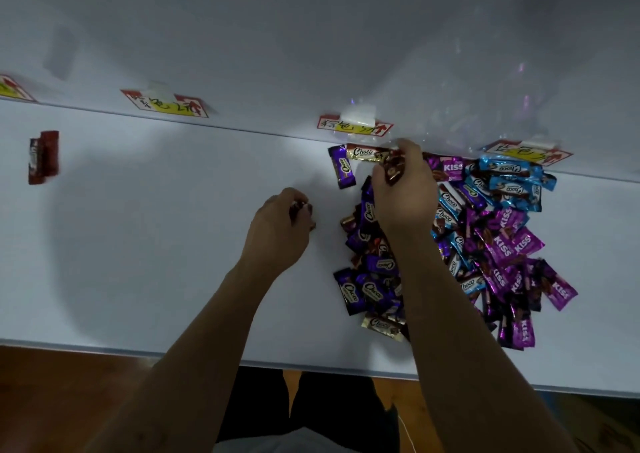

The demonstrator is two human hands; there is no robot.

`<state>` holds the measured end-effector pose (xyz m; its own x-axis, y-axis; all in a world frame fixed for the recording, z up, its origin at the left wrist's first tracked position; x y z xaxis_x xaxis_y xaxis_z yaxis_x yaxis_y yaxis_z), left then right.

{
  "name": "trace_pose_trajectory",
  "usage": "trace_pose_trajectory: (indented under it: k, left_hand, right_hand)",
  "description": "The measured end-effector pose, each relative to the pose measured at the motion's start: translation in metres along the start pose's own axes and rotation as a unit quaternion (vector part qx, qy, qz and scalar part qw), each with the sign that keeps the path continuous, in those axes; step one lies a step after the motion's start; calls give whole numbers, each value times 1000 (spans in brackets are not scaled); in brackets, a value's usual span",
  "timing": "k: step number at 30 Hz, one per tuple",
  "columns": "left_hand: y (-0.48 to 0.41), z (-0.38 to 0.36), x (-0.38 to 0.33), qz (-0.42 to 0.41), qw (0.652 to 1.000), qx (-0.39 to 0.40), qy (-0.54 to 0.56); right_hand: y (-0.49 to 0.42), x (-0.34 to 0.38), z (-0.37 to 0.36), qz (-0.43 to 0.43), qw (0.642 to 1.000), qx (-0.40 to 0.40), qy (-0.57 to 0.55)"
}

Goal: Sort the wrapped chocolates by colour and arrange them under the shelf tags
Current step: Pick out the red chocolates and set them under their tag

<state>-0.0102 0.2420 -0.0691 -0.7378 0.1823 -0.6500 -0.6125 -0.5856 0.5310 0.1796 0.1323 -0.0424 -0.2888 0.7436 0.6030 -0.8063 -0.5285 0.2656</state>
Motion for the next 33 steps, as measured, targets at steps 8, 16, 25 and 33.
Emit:
trace_pose_trajectory:
  k: [8, 16, 25, 33]
  left_hand:
    - [11, 8, -17, -34, 994, 4, 99]
    - [38, 26, -30, -66, 996, 21, 50]
    - [89, 89, -82, -113, 990, -67, 58]
    - [150, 132, -86, -126, 982, -138, 23]
  right_hand:
    - [-2, -6, -21, -15, 1000, 23, 9]
    - [57, 5, 21, -22, 978, 43, -201]
    - [107, 79, 67, 61, 962, 58, -259]
    - [138, 134, 64, 136, 942, 106, -287]
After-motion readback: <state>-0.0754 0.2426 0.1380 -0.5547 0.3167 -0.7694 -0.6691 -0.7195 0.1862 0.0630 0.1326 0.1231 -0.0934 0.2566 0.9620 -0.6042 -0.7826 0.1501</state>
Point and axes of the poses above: each hand's wrist, its own y-axis away from the middle knuckle, its own z-axis out of the back of the hand, x = y × z, the point moved 10 cm from there along -y, towards the middle knuckle, and after that the axes turned 8 degrees about x, right-handed, at the moved point
